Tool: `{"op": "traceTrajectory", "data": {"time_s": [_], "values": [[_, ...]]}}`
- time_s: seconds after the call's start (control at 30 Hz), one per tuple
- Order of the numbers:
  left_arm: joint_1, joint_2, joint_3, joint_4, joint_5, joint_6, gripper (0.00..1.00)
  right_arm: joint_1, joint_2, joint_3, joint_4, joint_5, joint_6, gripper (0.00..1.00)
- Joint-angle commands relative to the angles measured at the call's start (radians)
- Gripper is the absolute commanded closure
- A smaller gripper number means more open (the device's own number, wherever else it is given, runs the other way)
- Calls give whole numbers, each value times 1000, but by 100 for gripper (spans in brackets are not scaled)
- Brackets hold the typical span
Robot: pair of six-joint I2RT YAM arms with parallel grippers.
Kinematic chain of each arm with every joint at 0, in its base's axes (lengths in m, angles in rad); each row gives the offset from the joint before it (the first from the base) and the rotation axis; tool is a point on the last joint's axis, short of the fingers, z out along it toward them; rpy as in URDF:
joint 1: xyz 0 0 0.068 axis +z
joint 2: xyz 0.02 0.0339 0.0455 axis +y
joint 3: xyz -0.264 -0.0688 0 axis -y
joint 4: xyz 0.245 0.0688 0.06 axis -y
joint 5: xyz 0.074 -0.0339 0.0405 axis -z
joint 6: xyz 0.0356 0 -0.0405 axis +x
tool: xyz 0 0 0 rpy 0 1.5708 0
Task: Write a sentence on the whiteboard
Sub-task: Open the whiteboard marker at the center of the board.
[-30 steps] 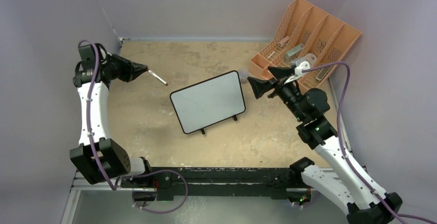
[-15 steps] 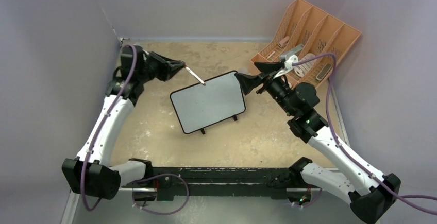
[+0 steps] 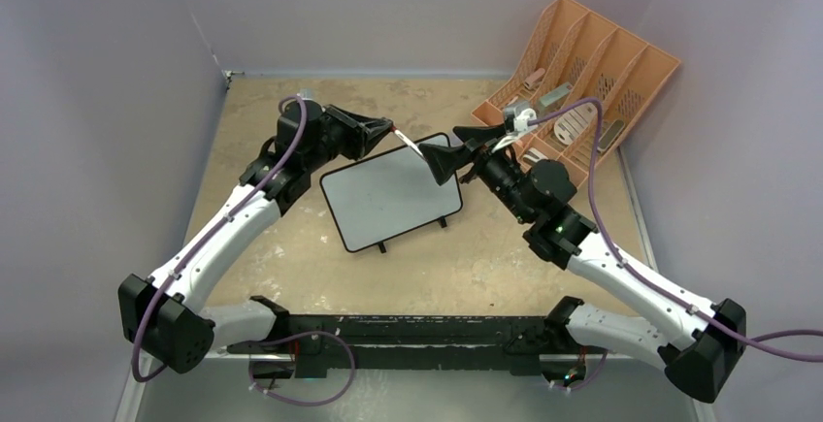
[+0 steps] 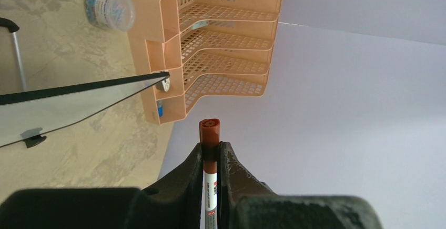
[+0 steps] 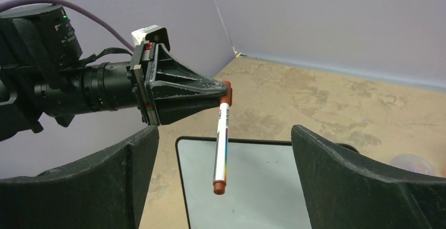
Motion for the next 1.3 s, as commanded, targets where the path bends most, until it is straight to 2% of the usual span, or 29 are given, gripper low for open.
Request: {"op": "traceTrajectory", "data": {"time_s": [0.0,0.37,0.6,1.27], "values": [[-10,3,-8,71,-43,-157,100,18,10,41,47,68,63,6],[-33,16,-11,106,-38,-182,100,28,118,90,24,55,155,37],[-35,30,-7,114,-26,-181,100,30,159,132,-14,61,164,52],[-35,34,6,129,-21,-155,100,29,212,201,-151,64,164,66]]}}
